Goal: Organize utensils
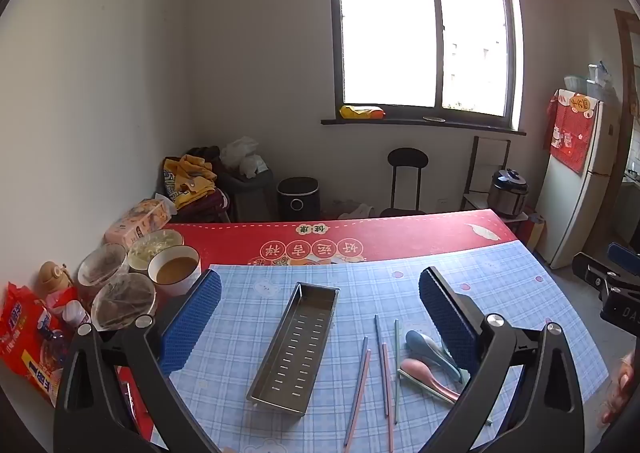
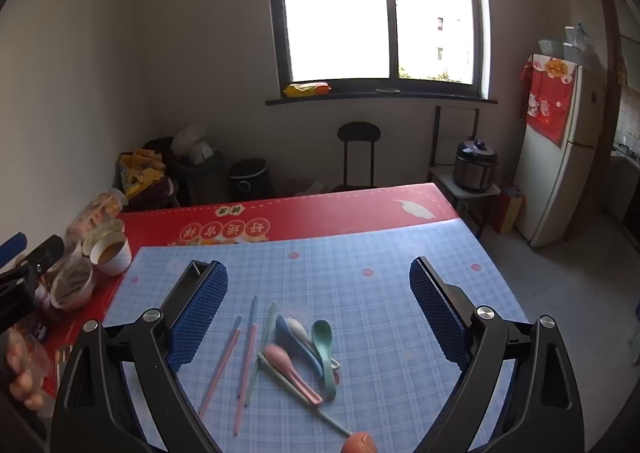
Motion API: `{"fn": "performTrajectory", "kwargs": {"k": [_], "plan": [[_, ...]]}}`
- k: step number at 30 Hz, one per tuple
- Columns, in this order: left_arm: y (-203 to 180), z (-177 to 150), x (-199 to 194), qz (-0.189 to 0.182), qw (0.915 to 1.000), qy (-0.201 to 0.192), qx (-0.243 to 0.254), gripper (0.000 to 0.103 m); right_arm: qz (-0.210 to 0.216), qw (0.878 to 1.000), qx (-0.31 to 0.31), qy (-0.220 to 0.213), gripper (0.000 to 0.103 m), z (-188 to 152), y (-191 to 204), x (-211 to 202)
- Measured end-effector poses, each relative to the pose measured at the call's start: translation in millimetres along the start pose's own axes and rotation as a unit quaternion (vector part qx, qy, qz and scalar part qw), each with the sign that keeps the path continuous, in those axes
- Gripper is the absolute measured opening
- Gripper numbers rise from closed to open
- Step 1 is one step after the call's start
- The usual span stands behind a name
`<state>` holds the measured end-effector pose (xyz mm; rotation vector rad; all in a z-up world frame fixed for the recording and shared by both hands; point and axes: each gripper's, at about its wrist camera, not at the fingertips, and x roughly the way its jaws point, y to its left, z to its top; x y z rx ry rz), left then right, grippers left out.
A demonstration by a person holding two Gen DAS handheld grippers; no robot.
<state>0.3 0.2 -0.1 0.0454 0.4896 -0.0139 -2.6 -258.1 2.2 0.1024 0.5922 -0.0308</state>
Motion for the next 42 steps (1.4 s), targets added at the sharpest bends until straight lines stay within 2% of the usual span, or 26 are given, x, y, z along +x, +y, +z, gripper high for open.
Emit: {"fn": "performTrajectory", "kwargs": {"k": [42], "plan": [[3.6,-0.8,-3.6,0.010,0.9999,-0.004,0.006,0.097,-0.001,1.000,0.003,0.001,0.090,-4.1,0.0,-0.7]]}}
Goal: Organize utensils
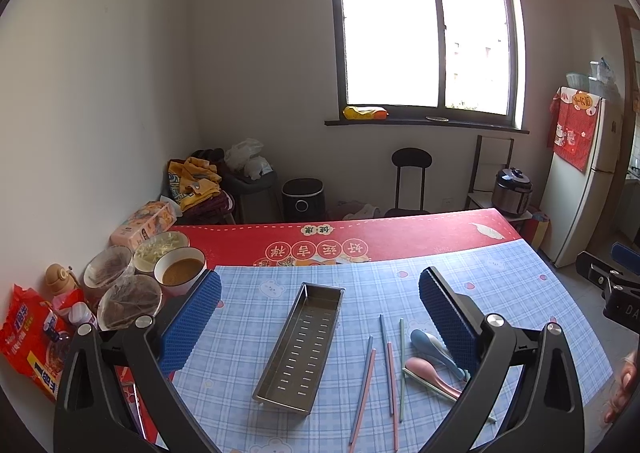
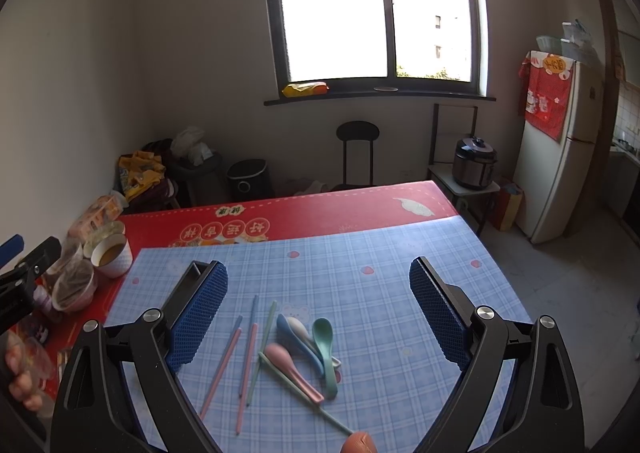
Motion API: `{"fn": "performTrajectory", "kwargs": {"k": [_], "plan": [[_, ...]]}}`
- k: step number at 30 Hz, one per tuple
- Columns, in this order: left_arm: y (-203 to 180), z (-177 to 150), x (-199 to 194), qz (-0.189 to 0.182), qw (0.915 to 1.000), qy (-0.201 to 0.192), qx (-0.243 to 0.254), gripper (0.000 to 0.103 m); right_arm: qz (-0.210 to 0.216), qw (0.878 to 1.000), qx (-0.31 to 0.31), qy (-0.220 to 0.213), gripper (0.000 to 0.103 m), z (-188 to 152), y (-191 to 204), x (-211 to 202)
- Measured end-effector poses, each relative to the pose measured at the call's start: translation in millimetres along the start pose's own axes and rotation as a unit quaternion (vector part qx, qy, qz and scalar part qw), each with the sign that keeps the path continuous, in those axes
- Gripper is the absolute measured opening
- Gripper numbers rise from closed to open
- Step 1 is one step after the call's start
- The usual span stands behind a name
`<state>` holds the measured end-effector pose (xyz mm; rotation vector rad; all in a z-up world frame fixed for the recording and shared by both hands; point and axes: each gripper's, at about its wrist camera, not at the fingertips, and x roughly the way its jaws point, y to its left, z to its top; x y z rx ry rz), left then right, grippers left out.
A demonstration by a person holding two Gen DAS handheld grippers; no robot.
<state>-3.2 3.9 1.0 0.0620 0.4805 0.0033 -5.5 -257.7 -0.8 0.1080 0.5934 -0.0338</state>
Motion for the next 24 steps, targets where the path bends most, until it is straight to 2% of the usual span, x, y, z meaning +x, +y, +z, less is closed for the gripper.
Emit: {"fn": "performTrajectory", "kwargs": {"k": [24], "plan": [[-1.1,1.7,-3.5,0.002,1.0000,-0.002,0.001,0.097,0.000,1.000,0.000,-0.002,0.089,1.6,1.2,-2.4]]}}
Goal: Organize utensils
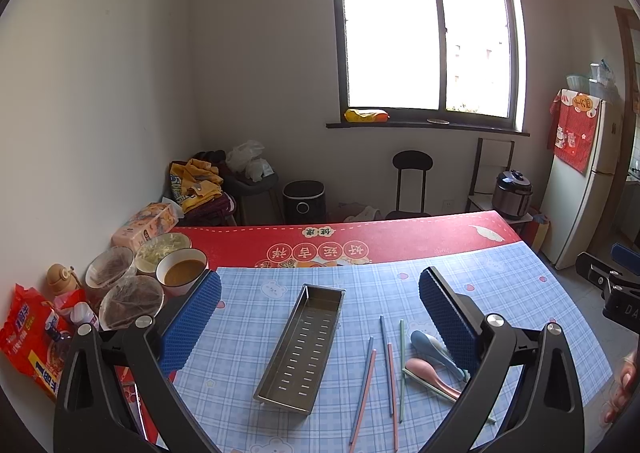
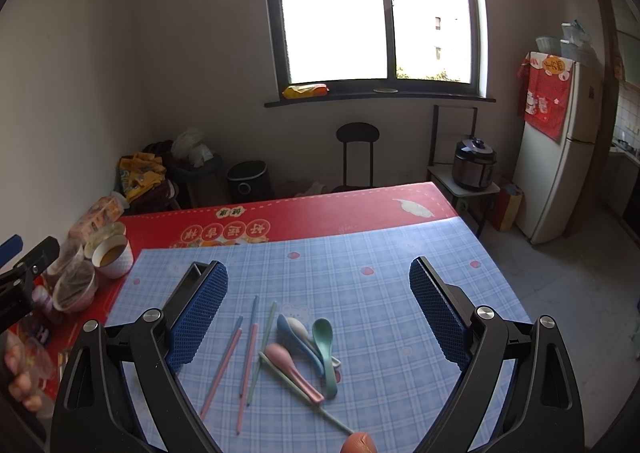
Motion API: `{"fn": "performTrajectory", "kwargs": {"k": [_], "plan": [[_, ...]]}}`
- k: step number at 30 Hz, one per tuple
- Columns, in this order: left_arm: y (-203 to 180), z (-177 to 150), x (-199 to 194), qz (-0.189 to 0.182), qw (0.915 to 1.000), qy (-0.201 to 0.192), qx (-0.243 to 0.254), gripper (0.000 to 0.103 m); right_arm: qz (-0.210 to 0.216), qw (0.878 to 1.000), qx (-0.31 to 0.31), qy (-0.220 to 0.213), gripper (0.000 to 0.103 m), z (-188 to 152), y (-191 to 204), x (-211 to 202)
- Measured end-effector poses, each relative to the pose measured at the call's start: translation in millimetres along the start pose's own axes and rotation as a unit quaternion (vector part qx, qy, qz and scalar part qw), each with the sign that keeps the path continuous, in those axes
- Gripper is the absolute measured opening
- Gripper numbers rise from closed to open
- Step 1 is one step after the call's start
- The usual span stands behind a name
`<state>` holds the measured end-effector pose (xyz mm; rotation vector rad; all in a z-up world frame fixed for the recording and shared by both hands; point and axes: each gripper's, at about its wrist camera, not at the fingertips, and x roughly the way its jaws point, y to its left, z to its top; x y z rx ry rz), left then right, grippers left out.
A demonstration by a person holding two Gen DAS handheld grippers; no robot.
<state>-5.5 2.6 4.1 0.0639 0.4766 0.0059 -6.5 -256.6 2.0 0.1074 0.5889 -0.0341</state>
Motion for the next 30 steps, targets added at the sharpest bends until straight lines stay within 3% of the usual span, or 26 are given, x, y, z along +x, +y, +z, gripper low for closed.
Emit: {"fn": "performTrajectory", "kwargs": {"k": [19,30], "plan": [[0.8,2.7,-2.8,0.005,1.0000,-0.003,0.006,0.097,0.001,1.000,0.003,0.000,0.090,1.8,-0.7,-6.4],[-10.5,-6.7,11.6,-0.009,0.9992,0.021,0.033,0.097,0.009,1.000,0.025,0.013,0.090,-1.6,-10.7,4.9]]}}
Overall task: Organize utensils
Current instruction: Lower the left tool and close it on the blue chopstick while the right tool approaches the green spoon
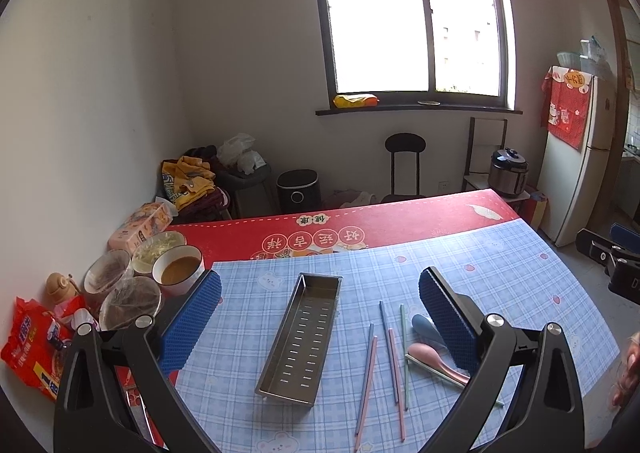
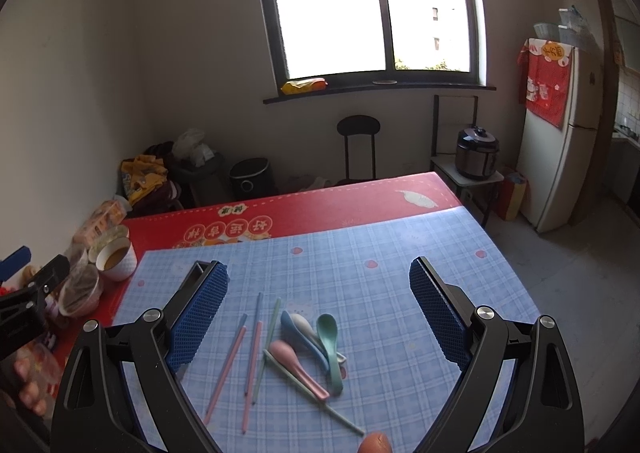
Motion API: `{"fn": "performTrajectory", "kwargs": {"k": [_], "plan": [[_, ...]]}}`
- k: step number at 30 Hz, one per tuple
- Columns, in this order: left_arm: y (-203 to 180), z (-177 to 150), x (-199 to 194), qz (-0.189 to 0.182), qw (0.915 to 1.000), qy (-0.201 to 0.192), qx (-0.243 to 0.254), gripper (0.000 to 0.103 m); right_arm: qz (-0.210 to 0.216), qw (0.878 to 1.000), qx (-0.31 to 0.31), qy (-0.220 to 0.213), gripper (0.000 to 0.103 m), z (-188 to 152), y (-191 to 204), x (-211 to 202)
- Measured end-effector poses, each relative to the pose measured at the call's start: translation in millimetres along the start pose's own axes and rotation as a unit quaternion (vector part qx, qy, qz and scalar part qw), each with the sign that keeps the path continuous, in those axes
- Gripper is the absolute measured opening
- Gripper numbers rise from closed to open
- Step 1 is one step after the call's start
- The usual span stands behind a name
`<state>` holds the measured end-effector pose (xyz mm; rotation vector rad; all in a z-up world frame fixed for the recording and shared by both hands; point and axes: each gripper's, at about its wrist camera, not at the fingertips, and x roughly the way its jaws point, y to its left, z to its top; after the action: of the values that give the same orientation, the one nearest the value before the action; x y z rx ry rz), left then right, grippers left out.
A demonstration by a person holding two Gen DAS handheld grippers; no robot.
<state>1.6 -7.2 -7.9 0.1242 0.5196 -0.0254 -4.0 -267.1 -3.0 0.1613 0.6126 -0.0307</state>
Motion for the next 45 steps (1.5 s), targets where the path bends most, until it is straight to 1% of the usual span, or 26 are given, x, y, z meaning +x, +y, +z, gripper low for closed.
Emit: {"fn": "performTrajectory", "kwargs": {"k": [3,5,9,13,16,20,24,26,28,29,32,33,34,35,36,37,39,41,43,45], "plan": [[4.6,-4.2,5.6,-0.019,0.9995,0.000,-0.024,0.097,0.004,1.000,-0.008,-0.001,0.090,-6.3,-2.1,7.0],[5.8,-6.6,10.9,-0.014,0.9993,0.005,-0.033,0.097,0.008,1.000,-0.010,0.003,0.089,-10.7,-4.6,13.3],[-2.3,-15.1,23.1,0.004,0.9998,0.016,-0.014,0.097,0.032,0.999,-0.003,0.015,0.089,-21.9,-15.2,32.0],[-12.4,-26.8,37.8,0.010,0.9990,0.042,-0.009,0.097,0.043,0.999,0.008,0.032,0.089,-36.3,-30.5,55.2],[-20.5,-39.3,48.8,0.029,0.9977,0.061,0.007,0.097,0.052,0.998,0.011,0.041,0.089,-46.4,-42.5,71.6],[-32.6,-61.7,66.2,0.028,0.9951,0.094,0.012,0.097,0.068,0.996,0.002,0.051,0.089,-60.7,-55.1,93.5],[-42.8,-88.6,82.5,0.045,0.9905,0.130,0.008,0.097,0.083,0.993,-0.022,0.082,0.089,-79.3,-63.2,118.5],[-49.4,-103.3,90.8,0.040,0.9878,0.150,-0.002,0.097,0.089,0.990,-0.034,0.104,0.089,-88.4,-65.9,131.0],[-55.2,-117.8,97.6,0.042,0.9857,0.163,-0.010,0.097,0.075,0.988,-0.043,0.124,0.090,-97.6,-69.2,141.8],[-57.7,-123.9,102.4,0.041,0.9847,0.169,-0.013,0.097,0.076,0.987,-0.045,0.137,0.090,-102.1,-70.7,148.6],[-61.6,-146.0,116.8,0.033,0.9775,0.208,-0.019,0.097,0.073,0.984,-0.040,0.160,0.090,-113.0,-73.7,163.6],[-60.9,-151.5,119.6,0.029,0.9766,0.212,-0.021,0.096,0.073,0.982,-0.041,0.167,0.090,-116.3,-72.3,167.2],[-58.7,-155.9,123.0,0.026,0.9758,0.216,-0.023,0.082,0.076,0.981,-0.041,0.171,0.090,-119.1,-70.6,169.3],[-56.6,-158.7,128.0,0.023,0.9738,0.225,-0.023,0.071,0.079,0.981,-0.040,0.173,0.090,-120.7,-69.2,169.8],[-53.0,-162.3,136.6,0.020,0.9707,0.238,-0.022,0.052,0.082,0.981,-0.040,0.174,0.090,-122.4,-67.2,170.7],[-49.5,-166.1,145.7,0.015,0.9679,0.250,-0.022,0.041,0.082,0.980,-0.040,0.176,0.090,-124.4,-64.8,172.0],[-43.5,-173.0,165.4,-0.008,0.9629,0.269,-0.017,0.031,0.076,0.979,-0.037,0.183,0.089,-126.0,-61.2,175.5],[-42.9,-176.4,182.7,-0.038,0.9613,0.273,-0.003,0.027,0.063,0.980,-0.032,0.187,0.089,-126.7,-57.9,178.3],[-41.4,-178.3,199.7,-0.065,0.9576,0.281,0.010,0.017,0.048,0.980,-0.024,0.191,0.089,-125.5,-55.3,178.3],[-40.6,-179.6,216.7,-0.086,0.9532,0.289,0.017,0.013,0.031,0.981,-0.025,0.188,0.089,-124.6,-53.6,177.6]]}}
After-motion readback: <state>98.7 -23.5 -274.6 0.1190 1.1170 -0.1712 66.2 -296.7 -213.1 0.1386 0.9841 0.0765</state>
